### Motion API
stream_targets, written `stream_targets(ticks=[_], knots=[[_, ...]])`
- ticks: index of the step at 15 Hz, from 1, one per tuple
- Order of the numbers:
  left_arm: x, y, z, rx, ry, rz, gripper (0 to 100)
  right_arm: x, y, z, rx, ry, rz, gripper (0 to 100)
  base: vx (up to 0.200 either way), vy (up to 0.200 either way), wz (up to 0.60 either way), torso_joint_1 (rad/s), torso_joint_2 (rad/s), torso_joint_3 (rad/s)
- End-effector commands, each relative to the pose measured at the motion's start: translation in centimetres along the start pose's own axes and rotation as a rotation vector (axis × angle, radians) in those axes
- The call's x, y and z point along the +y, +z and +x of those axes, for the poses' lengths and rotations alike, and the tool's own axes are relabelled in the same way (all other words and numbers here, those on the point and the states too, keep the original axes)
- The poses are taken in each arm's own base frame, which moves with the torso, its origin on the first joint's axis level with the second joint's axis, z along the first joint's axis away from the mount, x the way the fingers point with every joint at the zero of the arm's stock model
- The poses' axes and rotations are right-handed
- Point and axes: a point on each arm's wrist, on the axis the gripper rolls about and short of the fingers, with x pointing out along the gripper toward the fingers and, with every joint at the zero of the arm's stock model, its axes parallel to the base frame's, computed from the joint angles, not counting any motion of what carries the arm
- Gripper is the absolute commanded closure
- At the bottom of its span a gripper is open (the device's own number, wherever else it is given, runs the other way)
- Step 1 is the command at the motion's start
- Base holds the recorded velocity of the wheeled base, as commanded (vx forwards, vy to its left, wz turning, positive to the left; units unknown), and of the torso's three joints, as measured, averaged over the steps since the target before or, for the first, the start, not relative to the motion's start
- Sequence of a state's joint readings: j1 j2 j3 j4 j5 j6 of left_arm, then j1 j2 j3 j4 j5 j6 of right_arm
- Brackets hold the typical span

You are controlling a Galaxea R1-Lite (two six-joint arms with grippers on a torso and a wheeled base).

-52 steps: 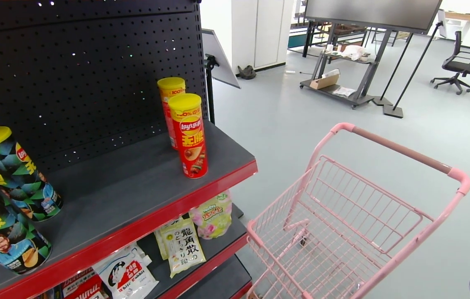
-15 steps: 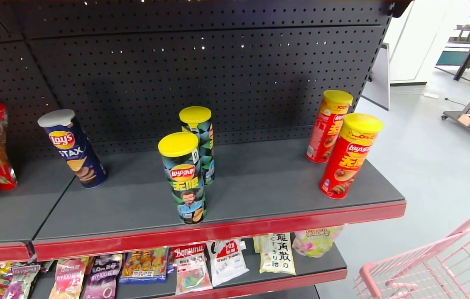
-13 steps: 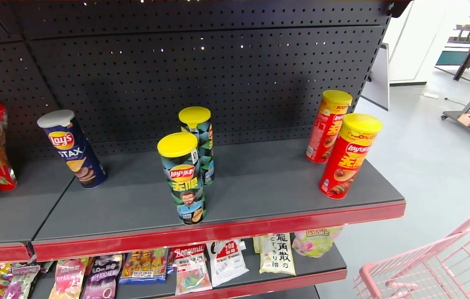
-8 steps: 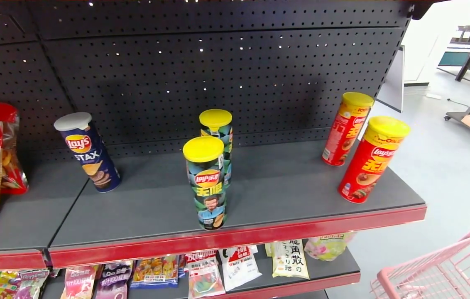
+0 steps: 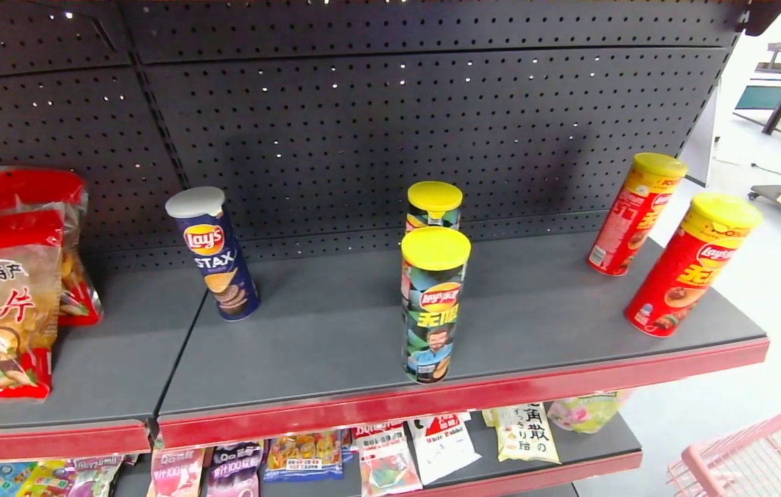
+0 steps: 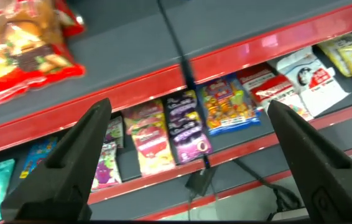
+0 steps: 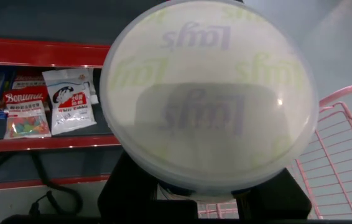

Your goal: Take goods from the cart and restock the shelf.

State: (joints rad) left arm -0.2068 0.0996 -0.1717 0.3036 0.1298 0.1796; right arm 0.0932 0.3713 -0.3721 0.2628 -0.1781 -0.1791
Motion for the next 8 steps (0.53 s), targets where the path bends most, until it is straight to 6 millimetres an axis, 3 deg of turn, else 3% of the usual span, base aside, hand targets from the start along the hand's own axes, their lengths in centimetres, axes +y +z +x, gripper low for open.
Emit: stream_targets(ticks=[1,8], knots=[[0.0,0.01,0.01,0.002,0.0,0.0,0,0.03,-0.28,-0.13,-0.007,-0.001,-0.001,100,0.0,0.2,0.0,-0.002,0.01,0.012],[0.0,0.01,0.01,0.002,0.0,0.0,0,0.07,-0.51,-0.15,-0.007,-0.001,-0.002,100,0.0,0.2,0.0,0.002,0.0,0.001]])
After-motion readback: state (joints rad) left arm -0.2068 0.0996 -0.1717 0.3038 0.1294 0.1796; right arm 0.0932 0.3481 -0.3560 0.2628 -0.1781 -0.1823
